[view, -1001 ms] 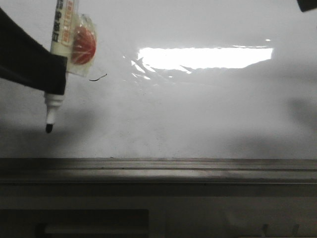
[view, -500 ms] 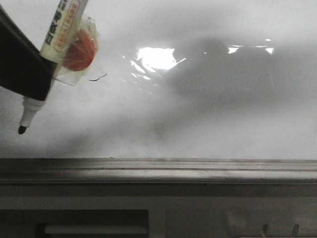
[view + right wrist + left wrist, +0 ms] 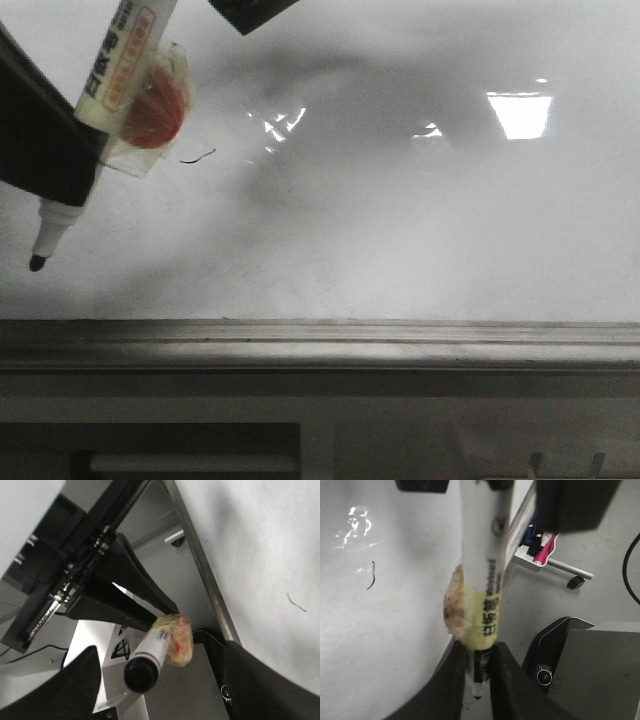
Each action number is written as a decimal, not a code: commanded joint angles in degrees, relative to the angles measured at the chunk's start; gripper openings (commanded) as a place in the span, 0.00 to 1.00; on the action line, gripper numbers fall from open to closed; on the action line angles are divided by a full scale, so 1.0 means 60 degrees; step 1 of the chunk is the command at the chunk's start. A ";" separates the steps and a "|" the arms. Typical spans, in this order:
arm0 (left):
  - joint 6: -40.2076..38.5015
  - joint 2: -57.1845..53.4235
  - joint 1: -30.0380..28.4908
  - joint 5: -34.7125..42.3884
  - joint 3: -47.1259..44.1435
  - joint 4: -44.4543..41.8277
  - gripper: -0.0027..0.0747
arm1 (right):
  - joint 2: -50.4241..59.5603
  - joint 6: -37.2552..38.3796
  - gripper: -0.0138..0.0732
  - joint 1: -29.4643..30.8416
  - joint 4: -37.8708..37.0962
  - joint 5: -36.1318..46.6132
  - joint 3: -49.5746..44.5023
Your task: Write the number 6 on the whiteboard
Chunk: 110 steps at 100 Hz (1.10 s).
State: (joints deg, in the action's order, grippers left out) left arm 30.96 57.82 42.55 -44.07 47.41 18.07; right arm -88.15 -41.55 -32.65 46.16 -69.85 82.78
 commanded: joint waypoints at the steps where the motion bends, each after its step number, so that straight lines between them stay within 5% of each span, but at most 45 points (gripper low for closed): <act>1: -0.0111 -0.0115 0.0068 0.0527 0.0357 0.0149 0.01 | 0.0129 0.0057 0.70 -0.0155 0.0316 -0.0039 0.0465; 20: -0.0111 -0.0115 0.0068 0.0621 0.0357 0.0149 0.01 | -0.0145 0.0061 0.62 -0.0533 0.0277 0.0013 0.0591; 43: -0.0094 -0.0115 0.0068 0.0748 0.0357 0.0055 0.01 | -0.0167 -0.0289 0.07 -0.0641 0.0277 -0.0112 0.0605; 61: -0.0094 -0.0115 0.0068 0.0728 0.0376 0.0055 0.11 | -0.0129 -0.0289 0.09 -0.0641 0.0260 -0.0013 0.0605; 84: -0.0094 -0.0430 -0.0168 0.0834 0.0673 0.0060 0.64 | 0.0472 -0.0289 0.11 -0.0641 -0.0027 0.0609 0.0585; 110: -0.0111 -0.2145 -0.2173 0.1799 0.0707 0.1354 0.67 | 0.2492 -0.0289 0.11 -0.0641 -0.0521 0.3215 -0.1107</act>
State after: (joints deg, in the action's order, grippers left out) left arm 30.27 49.36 33.70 -38.78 50.03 21.76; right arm -79.13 -42.85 -36.52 41.75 -58.54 78.69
